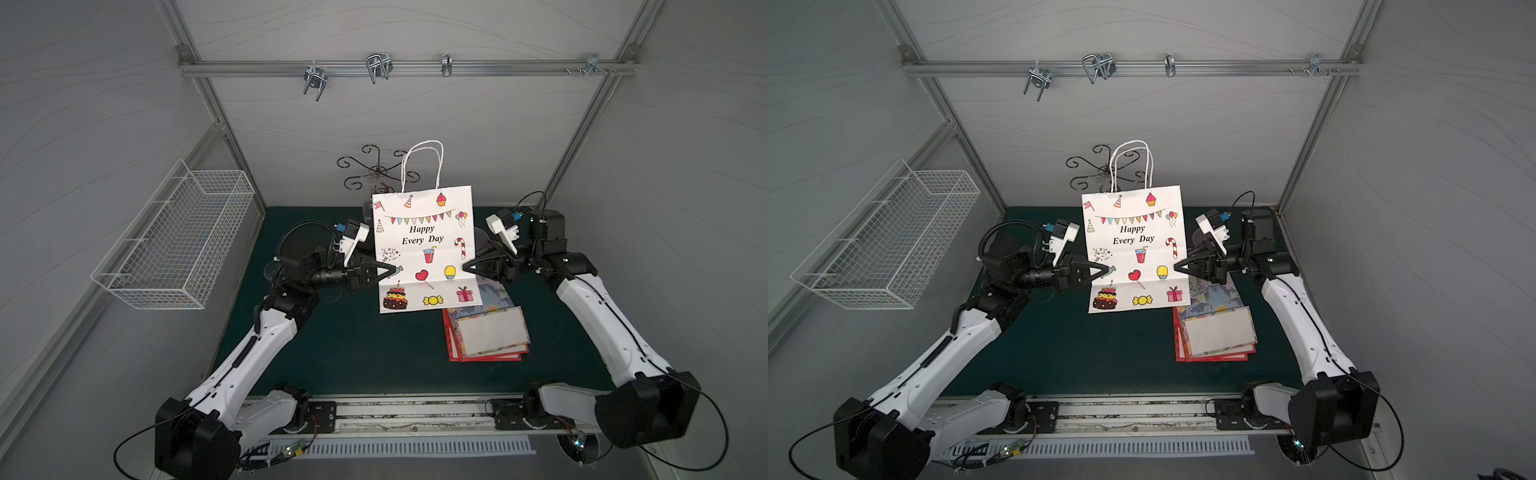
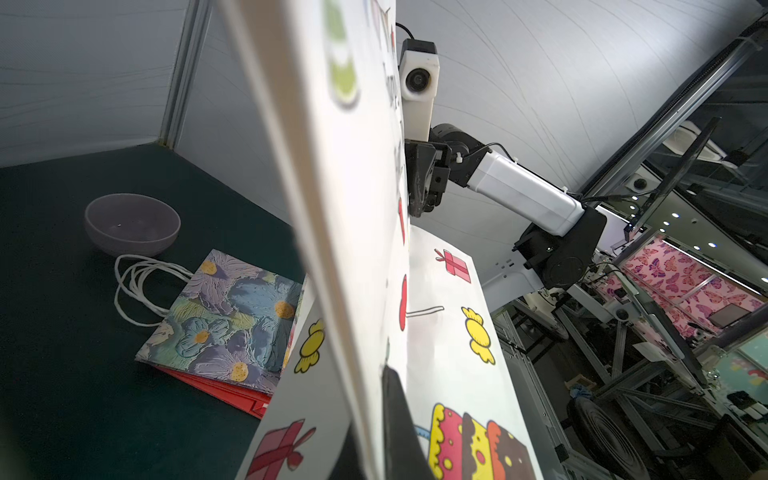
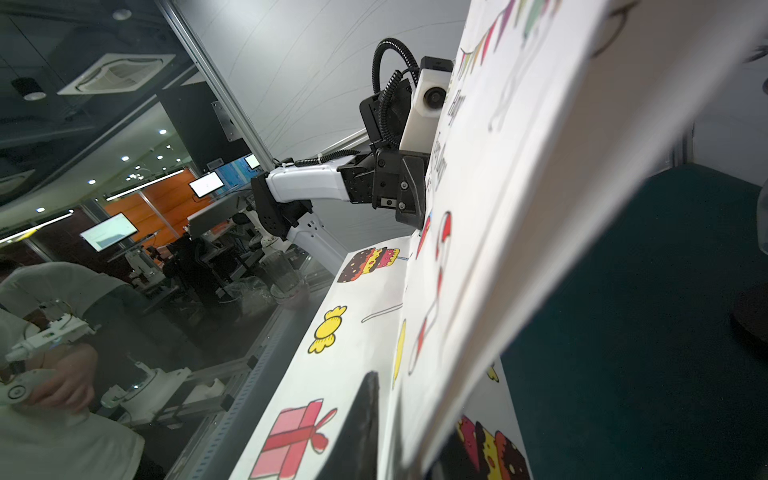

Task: Put away the paper bag
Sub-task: Press the paper bag.

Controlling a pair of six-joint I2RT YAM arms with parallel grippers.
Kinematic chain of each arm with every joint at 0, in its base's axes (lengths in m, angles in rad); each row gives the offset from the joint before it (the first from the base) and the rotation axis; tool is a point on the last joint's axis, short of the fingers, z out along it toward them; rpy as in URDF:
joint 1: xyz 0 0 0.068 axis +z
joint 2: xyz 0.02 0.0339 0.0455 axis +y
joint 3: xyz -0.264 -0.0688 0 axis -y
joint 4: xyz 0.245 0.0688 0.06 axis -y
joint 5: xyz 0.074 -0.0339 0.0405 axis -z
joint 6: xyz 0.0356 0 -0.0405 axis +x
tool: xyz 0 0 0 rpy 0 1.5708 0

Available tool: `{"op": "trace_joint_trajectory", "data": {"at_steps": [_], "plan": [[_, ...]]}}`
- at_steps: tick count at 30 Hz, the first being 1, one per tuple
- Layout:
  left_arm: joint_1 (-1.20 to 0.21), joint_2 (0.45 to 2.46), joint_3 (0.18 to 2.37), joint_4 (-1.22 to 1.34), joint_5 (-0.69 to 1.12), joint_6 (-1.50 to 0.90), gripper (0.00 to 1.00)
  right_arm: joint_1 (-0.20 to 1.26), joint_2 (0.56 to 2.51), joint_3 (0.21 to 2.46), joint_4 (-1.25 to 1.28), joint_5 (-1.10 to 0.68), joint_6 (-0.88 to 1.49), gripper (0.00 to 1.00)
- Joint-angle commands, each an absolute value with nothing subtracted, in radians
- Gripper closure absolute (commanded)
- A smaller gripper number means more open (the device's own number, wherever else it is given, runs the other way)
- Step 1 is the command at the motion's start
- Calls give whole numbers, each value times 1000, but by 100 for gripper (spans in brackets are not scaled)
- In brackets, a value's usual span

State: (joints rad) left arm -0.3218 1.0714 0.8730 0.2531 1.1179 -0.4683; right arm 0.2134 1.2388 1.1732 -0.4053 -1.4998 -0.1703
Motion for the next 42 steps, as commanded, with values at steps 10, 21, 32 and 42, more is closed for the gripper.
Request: {"op": "trace_joint_trajectory", "data": {"at_steps": [10,21,32,42], "plan": [[-318,1054,936,329,1065,-477,100,183,1201,1245,-408,-1416,-173,48],[-318,1035,944,320,960,-403,100,22,933,1046,-248,-1019,-39,30],[-318,1043,958,333,975,-429,100,40,800,767,-192,-999,-154,23],[-323,1036,956,322,1032,-466,100,165,1009,953,-110,-1180,-196,14]]}}
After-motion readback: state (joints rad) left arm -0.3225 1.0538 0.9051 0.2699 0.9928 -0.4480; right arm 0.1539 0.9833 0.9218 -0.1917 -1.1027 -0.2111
